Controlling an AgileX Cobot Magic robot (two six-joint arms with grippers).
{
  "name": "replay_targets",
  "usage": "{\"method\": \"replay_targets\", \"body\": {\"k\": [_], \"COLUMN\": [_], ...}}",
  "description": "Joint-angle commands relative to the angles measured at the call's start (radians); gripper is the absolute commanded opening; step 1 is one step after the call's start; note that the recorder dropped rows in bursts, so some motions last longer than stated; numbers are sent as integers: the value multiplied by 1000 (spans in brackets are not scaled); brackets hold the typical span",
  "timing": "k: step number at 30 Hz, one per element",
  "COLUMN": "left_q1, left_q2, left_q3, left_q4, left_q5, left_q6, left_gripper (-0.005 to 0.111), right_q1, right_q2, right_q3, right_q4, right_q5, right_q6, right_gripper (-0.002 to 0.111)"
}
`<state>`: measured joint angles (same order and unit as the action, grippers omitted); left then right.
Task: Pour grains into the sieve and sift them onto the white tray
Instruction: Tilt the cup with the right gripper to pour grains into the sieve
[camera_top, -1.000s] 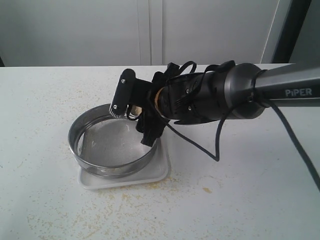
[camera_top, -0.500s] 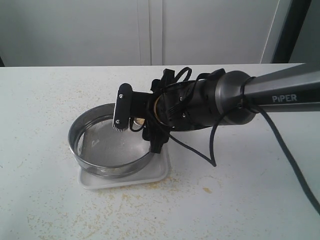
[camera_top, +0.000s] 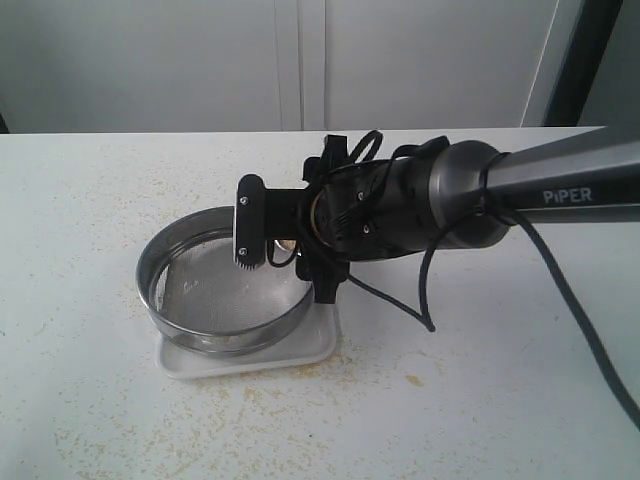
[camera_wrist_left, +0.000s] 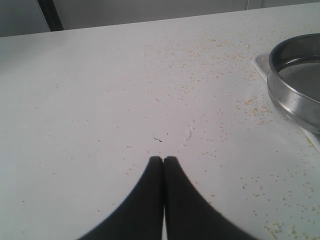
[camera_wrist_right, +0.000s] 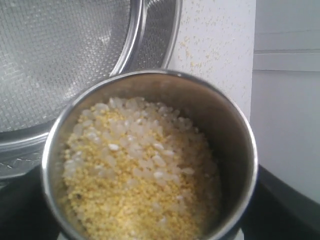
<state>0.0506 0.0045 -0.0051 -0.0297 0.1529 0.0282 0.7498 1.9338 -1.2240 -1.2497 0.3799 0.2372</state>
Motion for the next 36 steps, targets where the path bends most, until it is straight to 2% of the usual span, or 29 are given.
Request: {"method": "replay_targets", "body": {"k": [1,8,17,36], "left_q1": [-3,-3,-3,-3], "left_q2": [-4,-4,-4,-4], "left_q3": [5,5,5,5], "left_q4": [-7,-7,-7,-7], "left_q5": [-2,-2,-2,-2], "left_q6": [-1,-1,-1,-1], "left_gripper": [0,0,0,0], "right_q1": [25,29,29,29], "right_q2": [-4,-4,-4,56], "right_q3": [-38,-71,-71,-71], "right_q4": [-5,-5,-5,-32], "right_q5": [16,39,52,48], "right_q6": [-42,-69,-214,-218], "right_gripper": [0,0,0,0]}}
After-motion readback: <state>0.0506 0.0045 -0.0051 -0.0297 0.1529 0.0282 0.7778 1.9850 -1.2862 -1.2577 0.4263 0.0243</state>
